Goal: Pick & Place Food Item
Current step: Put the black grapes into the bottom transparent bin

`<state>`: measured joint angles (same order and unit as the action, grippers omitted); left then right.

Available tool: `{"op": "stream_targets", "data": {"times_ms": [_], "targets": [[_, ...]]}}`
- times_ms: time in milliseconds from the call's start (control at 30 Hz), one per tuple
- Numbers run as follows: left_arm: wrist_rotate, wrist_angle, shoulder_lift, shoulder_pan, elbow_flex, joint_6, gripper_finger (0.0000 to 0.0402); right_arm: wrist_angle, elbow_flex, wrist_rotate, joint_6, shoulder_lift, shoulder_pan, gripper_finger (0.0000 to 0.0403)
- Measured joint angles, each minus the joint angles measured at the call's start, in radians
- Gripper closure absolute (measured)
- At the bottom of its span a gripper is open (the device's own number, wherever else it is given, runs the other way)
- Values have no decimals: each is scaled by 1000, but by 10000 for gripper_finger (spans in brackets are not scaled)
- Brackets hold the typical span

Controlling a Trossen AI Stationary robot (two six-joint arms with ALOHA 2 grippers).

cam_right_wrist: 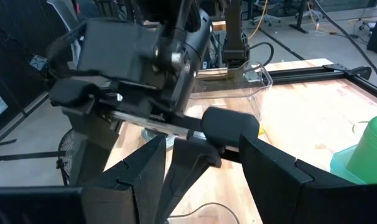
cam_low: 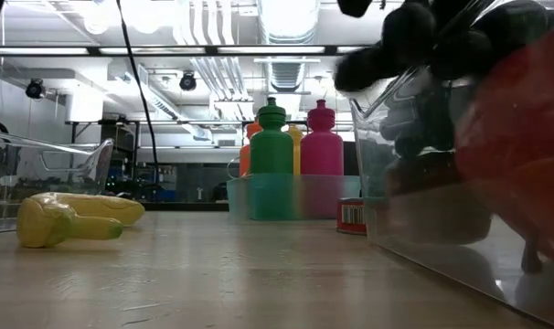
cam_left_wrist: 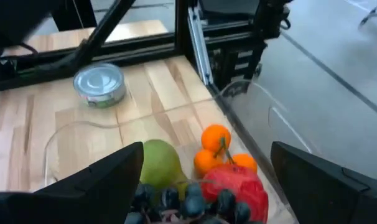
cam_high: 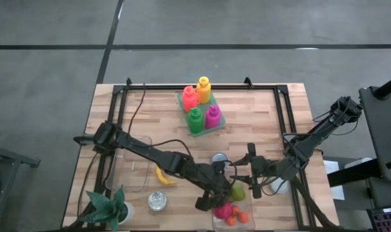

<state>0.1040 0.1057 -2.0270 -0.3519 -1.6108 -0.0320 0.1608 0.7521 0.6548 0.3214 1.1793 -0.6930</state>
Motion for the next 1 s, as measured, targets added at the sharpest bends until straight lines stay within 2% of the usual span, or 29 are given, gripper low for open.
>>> {"op": "stream_targets", "data": {"times_ms": [300, 533, 700, 767, 833, 1000], "targets": [[0, 24, 1, 0, 2, -2, 44, 0, 0, 0, 0, 0, -1, 203], [-39, 253, 55, 1, 2, -86, 45, 0, 0, 0, 0, 0, 0, 203], [-58, 419, 98, 1, 2, -225, 45, 0, 0, 0, 0, 0, 0, 203], [-16, 476, 103, 8, 1, -335, 45, -1, 0, 0, 0, 0, 0, 203], [71, 522, 101, 21, 7, -437, 45, -1, 0, 0, 0, 0, 0, 203], [276, 425, 100, 51, 98, -550, 45, -1, 0, 0, 0, 0, 0, 203]]}}
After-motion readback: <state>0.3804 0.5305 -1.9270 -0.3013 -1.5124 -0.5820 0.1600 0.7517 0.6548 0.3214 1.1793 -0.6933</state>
